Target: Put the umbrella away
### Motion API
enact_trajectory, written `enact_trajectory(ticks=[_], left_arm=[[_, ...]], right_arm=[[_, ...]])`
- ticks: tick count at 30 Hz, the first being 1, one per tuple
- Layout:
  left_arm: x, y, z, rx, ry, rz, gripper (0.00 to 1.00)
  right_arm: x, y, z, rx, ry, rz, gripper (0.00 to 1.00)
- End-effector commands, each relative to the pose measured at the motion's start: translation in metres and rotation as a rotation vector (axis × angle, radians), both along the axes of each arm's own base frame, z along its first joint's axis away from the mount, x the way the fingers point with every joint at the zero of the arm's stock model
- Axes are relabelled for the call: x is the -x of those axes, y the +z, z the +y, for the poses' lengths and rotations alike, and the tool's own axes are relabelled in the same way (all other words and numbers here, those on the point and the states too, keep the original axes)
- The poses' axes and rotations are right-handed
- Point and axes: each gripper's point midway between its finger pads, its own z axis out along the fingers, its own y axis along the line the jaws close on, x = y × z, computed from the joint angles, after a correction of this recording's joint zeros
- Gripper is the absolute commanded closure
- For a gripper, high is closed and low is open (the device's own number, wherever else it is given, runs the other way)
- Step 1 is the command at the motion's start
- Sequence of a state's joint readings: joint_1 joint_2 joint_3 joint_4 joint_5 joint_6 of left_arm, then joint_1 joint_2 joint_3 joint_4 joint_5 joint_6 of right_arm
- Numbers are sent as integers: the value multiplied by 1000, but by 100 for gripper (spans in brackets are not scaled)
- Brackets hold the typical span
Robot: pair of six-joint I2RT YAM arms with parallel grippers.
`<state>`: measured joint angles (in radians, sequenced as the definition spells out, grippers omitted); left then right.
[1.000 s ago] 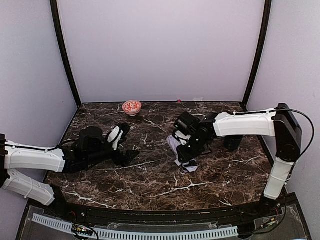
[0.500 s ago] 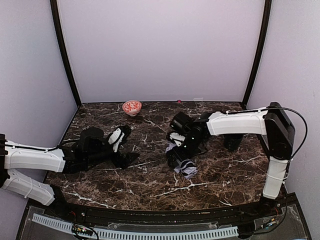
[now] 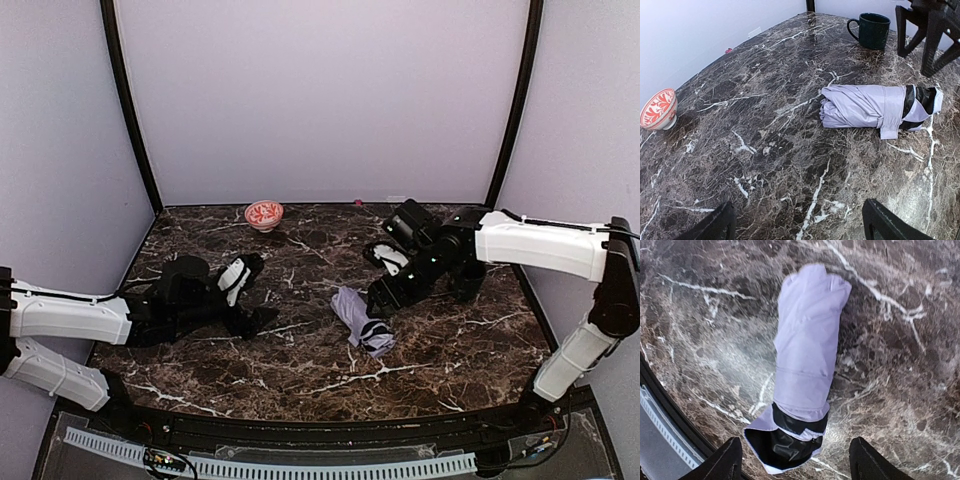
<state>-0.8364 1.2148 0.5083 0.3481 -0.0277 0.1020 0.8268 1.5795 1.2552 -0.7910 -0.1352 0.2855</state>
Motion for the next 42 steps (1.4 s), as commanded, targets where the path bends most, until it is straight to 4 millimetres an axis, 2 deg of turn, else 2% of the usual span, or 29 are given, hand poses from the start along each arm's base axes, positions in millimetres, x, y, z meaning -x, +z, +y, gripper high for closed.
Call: enact_trajectory(ticks=[1, 4, 6, 7, 10, 14, 19, 22, 29, 33, 36, 37, 38, 39, 42], left_arm=[[-3, 9, -7, 0, -13, -22, 10], [-2, 8, -7, -2, -18, -19, 10], [-1, 9, -7, -2, -18, -19, 11], [-1, 9, -6, -1, -17, -19, 11], [-1, 8, -5, -5, -14, -22, 11], [0, 9, -4, -10, -12, -28, 11], [-2, 9, -2, -18, -3, -36, 11], [-2, 10, -2, -18, -2, -41, 11], [-2, 13, -1, -16, 0, -52, 11], [-1, 14, 3, -21, 11, -59, 11], [-2, 15, 5, -12, 20, -68, 10], [-3, 15, 6, -10, 28, -71, 10], [-4, 15, 7, -10, 36, -70, 10], [-5, 15, 7, -13, 48, -69, 10], [-13, 16, 11, -24, 94, -60, 8]], right_arm=[[29, -35, -17, 40, -5, 123, 26], [40, -52, -10, -6, 9, 181, 30], [40, -55, -4, -44, 7, 191, 37], [42, -62, 3, -64, 8, 224, 41], [42, -65, 25, -168, 7, 273, 50], [29, -59, 53, -310, -59, 265, 60], [7, -50, 76, -481, -198, 224, 55], [-5, -35, 97, -609, -252, 190, 52], [-13, -43, 132, -628, -257, 179, 51], [-20, -35, 122, -583, -261, 106, 49], [-21, -15, 110, -524, -213, 11, 41], [-19, -7, 105, -503, -187, -19, 31], [-19, 3, 100, -486, -157, -53, 10], [-17, 13, 94, -467, -126, -87, 2], [-22, 50, 65, -427, -81, -228, 1]])
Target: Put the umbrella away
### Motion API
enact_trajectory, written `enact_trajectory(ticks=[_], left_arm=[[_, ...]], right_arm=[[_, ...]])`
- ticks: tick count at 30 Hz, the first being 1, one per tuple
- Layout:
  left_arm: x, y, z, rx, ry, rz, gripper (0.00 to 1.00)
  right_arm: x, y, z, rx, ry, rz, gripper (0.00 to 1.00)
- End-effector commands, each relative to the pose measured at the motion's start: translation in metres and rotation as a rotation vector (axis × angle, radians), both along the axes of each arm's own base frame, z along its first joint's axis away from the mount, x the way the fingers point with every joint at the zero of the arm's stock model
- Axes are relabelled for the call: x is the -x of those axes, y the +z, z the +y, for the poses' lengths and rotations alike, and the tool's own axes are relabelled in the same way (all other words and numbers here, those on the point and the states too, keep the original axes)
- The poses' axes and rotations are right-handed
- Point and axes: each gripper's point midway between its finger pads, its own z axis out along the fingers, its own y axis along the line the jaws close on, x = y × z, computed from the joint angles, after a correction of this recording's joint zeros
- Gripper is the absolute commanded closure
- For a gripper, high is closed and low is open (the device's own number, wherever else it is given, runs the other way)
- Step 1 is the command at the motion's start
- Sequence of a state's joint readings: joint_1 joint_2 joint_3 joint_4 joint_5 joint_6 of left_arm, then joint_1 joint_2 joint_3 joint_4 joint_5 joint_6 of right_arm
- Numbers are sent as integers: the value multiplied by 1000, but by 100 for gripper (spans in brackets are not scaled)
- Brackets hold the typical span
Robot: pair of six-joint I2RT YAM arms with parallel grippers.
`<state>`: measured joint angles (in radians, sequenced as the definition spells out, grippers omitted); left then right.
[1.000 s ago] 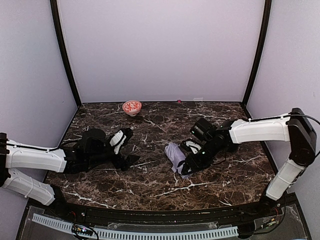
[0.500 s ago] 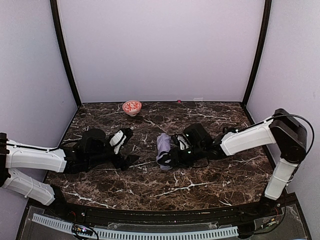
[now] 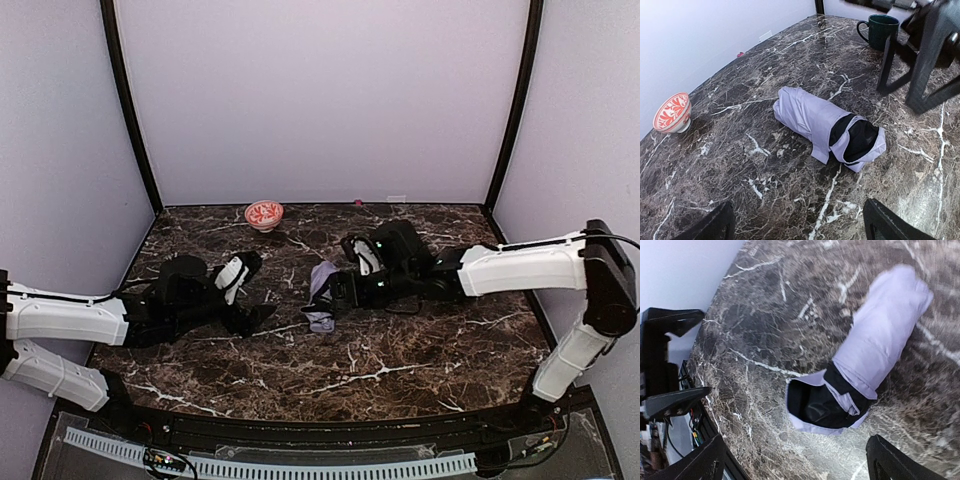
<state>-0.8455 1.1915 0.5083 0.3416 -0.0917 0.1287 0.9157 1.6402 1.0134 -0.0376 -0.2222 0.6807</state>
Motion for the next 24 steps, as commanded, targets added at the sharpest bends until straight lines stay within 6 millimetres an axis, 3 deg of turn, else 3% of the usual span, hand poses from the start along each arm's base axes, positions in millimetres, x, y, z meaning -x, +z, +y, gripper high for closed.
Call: enact_trajectory(ticks=[1, 6, 10, 12, 13, 15, 20, 24], left_arm=[[-11, 10, 5, 1, 74, -10, 7], [-36, 25, 21, 31, 205, -17, 3], [-70, 39, 67, 120, 401, -4, 1], [-84, 45, 96, 154, 495, -20, 1], [-91, 49, 110, 171, 541, -31, 1], [-101, 52, 145, 204, 657, -45, 1], [-103, 48, 230, 265, 941, -108, 1], [-97, 47, 265, 275, 1040, -233, 1]], right_arm=[[-19, 66, -44, 88, 2, -277, 1], [-65, 126, -141, 106, -234, -517, 1], [-100, 150, -230, 105, -434, -657, 1], [-114, 151, -277, 118, -541, -677, 1], [-123, 148, -310, 130, -621, -665, 1], [-130, 146, -348, 100, -706, -636, 1], [-133, 136, -414, 146, -947, -621, 1], [-121, 120, -452, 261, -1137, -701, 1]])
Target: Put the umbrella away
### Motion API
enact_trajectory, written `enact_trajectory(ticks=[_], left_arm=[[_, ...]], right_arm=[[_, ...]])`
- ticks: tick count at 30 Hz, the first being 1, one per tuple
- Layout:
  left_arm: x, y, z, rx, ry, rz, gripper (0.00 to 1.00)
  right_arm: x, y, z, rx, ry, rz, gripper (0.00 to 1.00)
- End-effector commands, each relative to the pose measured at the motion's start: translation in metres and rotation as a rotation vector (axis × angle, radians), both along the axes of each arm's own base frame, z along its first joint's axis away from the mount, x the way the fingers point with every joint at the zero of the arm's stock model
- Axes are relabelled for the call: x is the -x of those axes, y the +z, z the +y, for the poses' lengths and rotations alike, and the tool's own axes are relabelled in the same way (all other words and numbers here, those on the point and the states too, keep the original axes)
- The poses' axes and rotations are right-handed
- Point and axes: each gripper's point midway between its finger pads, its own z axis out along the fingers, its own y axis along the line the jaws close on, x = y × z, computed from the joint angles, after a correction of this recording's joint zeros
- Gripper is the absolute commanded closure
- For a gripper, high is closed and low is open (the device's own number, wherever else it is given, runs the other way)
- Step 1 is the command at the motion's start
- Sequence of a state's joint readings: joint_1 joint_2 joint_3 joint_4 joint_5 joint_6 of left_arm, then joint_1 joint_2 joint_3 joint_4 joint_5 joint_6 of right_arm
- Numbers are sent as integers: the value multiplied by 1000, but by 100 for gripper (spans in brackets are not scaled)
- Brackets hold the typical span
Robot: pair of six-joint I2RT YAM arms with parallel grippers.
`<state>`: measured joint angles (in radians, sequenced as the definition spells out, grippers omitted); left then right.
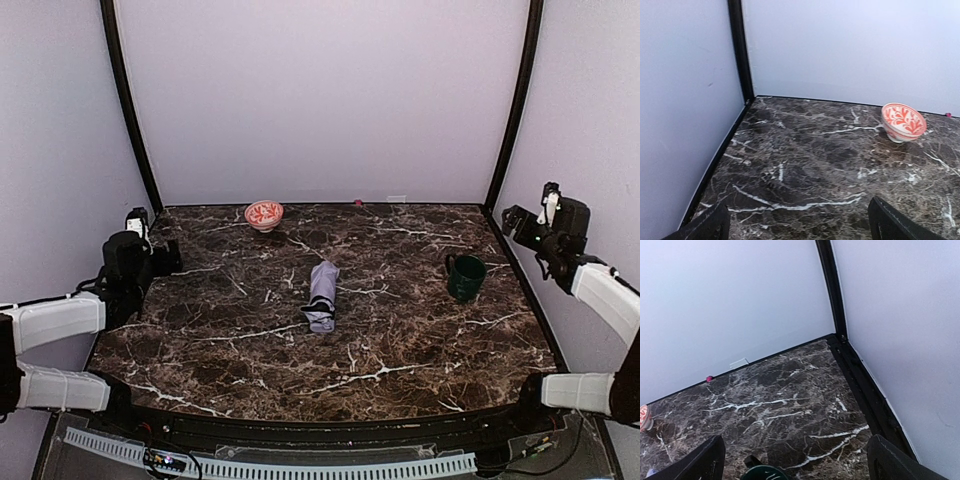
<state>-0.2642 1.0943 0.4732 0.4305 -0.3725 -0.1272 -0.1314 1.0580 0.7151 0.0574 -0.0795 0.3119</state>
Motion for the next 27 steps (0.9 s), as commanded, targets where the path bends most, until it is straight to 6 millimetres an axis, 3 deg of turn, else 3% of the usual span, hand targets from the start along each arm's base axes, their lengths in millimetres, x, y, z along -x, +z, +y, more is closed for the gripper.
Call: enact_trajectory(ticks=[1, 6, 11, 18, 27], left_arm=[[7, 2, 36, -31, 151, -122, 1], [14, -9, 60, -138, 261, -172, 1], [29, -8, 70, -200, 297, -302, 1], [21, -30, 53, -227, 176, -290, 1], [21, -28, 45, -238, 118, -314, 1]], right_arm=[[11, 0, -40, 76, -220, -116, 1], [30, -23, -51, 38, -314, -247, 1], [35, -57, -62, 30, -386, -198, 1], [40, -72, -59, 79, -363, -219, 1], [42, -85, -55, 84, -338, -220, 1]])
